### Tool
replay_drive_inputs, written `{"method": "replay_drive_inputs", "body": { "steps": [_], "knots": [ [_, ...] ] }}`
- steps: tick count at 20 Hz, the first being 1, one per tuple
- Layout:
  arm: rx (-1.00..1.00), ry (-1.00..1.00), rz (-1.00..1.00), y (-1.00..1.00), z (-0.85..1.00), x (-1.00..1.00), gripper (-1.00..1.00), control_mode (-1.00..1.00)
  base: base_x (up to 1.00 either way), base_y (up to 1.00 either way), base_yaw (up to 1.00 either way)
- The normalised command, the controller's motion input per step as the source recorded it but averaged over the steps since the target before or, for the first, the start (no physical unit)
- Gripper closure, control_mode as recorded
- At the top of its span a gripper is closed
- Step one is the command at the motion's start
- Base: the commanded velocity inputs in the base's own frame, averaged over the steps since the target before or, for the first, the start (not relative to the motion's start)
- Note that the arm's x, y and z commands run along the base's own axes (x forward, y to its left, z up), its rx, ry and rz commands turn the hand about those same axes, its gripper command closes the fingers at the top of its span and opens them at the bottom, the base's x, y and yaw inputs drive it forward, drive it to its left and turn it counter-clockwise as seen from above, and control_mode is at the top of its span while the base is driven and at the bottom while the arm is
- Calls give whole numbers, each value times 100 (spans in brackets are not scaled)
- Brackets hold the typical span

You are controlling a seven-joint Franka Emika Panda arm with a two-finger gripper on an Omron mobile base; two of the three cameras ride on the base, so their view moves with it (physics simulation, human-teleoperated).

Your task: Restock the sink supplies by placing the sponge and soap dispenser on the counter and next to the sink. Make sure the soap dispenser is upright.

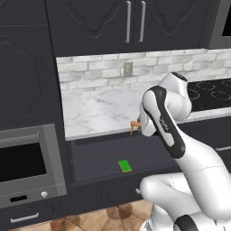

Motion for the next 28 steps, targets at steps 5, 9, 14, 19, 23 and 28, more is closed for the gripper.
{"method": "replay_drive_inputs", "body": {
  "steps": [5, 9, 14, 19, 23, 28],
  "knots": [
    [0, -6, 0, -45, 13, 0, 100, -100, 0, 0, 0],
    [0, 0, 3, -38, 0, 0, 100, -100, 0, 0, 0],
    [0, 0, 9, -33, -11, 0, 100, -100, 0, 0, 0],
    [0, 0, 13, -27, -25, 4, 100, -100, 0, 0, 0],
    [-1, 0, 10, -1, -29, 8, 100, -100, 0, 0, 0],
    [-1, 0, 2, 4, -5, 0, 100, 100, -12, 10, 4]
  ]
}}
